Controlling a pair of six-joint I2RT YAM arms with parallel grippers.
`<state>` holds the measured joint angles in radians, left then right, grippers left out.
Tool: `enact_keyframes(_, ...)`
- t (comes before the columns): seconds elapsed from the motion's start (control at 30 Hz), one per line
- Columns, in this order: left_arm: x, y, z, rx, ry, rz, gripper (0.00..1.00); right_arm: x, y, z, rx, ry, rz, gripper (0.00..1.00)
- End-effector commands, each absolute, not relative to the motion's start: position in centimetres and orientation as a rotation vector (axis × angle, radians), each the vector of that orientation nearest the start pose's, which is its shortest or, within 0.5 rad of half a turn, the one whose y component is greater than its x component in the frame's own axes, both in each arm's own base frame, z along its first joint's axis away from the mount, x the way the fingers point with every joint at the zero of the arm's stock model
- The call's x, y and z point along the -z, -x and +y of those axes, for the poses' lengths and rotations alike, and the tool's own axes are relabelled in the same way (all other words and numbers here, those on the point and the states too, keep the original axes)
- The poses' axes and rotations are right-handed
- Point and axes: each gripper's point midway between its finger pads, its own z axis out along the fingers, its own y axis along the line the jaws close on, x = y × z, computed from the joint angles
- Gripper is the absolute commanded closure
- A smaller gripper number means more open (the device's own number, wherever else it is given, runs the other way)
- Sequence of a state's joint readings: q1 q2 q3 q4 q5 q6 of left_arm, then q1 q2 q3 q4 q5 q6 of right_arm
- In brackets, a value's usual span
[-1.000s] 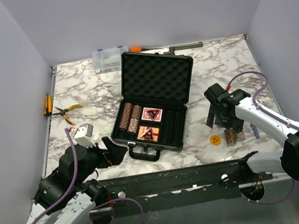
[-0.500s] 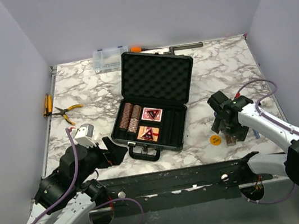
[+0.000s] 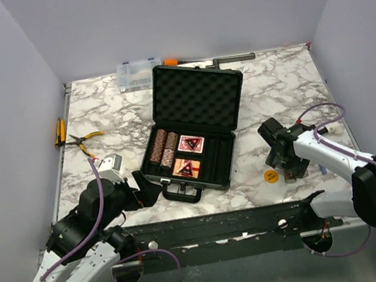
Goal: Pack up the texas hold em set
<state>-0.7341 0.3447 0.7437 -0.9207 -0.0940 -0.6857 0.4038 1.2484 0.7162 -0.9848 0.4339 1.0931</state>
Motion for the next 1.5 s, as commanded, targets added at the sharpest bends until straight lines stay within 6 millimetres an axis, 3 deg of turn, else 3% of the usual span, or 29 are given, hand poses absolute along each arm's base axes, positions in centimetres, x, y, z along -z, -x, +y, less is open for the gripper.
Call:
enact_keyframes(0.0,-19.6,-12.3,-13.0,0.75,-0.031,2.202,0.02,-3.6,-18.3,2.6,0.424,-0.997,2.545,0.2)
enact_keyframes(0.53,-19.6,-12.4,-12.9,0.747,-0.024,2.202,0.01,-4.1,-20.9,6.0,0.174,-0.829,2.626,0.23)
enact_keyframes(0.77,-19.5,-12.4,-12.9,0.746,-0.023,2.202,0.02,-5.0,-21.4,4.7,0.28,-0.857,2.579,0.23)
enact_keyframes(1.47,-19.4,-12.4,-13.0,0.741,-0.029,2.21,0.02,-3.5,-21.6,3.6,0.32,-0.865,2.564,0.39)
